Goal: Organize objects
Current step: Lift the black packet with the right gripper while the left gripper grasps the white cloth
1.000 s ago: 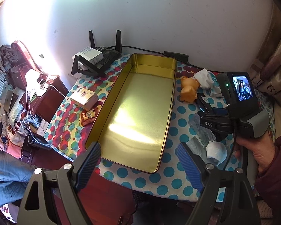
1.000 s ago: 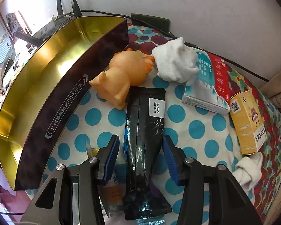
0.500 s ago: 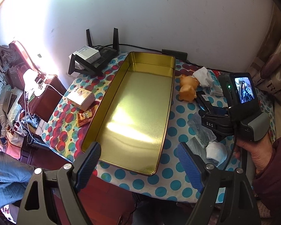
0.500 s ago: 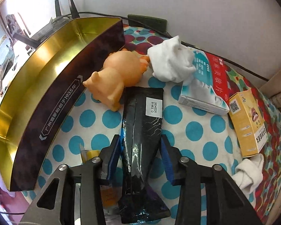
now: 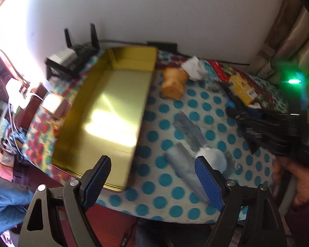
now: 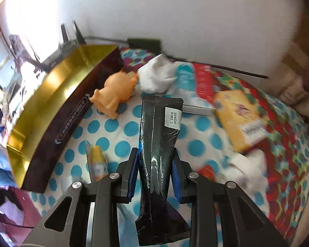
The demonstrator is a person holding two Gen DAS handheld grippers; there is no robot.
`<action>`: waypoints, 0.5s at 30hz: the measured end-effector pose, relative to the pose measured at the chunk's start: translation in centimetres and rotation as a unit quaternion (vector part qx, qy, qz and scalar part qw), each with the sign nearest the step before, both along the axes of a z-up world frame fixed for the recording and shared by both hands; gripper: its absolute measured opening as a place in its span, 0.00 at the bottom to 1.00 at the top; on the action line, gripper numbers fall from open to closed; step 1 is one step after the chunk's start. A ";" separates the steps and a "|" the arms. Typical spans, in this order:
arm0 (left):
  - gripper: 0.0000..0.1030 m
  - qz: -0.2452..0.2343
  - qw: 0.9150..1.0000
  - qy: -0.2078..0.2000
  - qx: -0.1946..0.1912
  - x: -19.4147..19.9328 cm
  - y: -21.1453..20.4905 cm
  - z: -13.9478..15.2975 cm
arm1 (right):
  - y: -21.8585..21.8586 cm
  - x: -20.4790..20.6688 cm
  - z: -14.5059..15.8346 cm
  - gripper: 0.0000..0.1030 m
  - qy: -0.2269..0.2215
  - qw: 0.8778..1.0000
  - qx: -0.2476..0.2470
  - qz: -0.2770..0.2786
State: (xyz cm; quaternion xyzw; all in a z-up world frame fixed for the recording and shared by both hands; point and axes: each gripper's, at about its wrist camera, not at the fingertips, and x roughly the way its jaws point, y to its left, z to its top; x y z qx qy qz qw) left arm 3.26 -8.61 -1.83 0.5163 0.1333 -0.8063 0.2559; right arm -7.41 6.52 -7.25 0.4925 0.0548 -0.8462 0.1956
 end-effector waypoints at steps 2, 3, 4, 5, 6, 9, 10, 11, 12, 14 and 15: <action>0.83 0.005 1.000 -0.014 0.018 -0.6 0.6 -1.2 | 2.0 0.6 1.0 0.26 0.007 1.000 -0.017 -0.007; 0.83 0.009 0.999 -0.019 0.025 -0.9 1.0 -1.8 | 2.9 1.0 1.4 0.26 0.010 1.000 -0.022 -0.013; 0.83 0.008 0.999 -0.024 0.031 -1.1 1.3 -2.3 | 3.7 1.2 1.6 0.26 0.012 0.999 -0.026 -0.018; 0.83 0.006 0.999 -0.027 0.040 -1.4 1.6 -2.8 | 4.3 1.0 1.8 0.26 0.012 0.999 -0.032 -0.022; 0.83 0.006 0.998 -0.027 0.048 -1.6 1.8 -3.3 | 5.1 1.1 1.9 0.26 0.011 0.999 -0.042 -0.026; 0.83 0.036 0.996 -0.037 0.071 -2.5 2.1 -4.6 | 7.3 2.1 2.5 0.26 0.014 0.997 -0.064 -0.045; 0.83 0.035 0.995 -0.041 0.080 -2.8 2.3 -5.1 | 7.6 2.3 2.6 0.26 0.016 0.997 -0.065 -0.048; 0.83 0.036 0.994 -0.045 0.089 -3.0 2.4 -5.5 | 7.9 2.7 2.6 0.26 0.018 0.996 -0.065 -0.052; 0.83 0.035 0.993 -0.052 0.099 -3.2 2.7 -6.1 | 8.3 2.9 2.7 0.27 0.021 0.996 -0.067 -0.057; 0.83 0.037 0.991 -0.057 0.113 -3.4 2.8 -6.8 | 9.1 3.4 2.8 0.27 0.024 0.995 -0.070 -0.061; 0.82 0.041 0.990 -0.063 0.115 -3.5 2.8 -7.0 | 9.4 3.5 2.8 0.27 0.024 0.995 -0.072 -0.063</action>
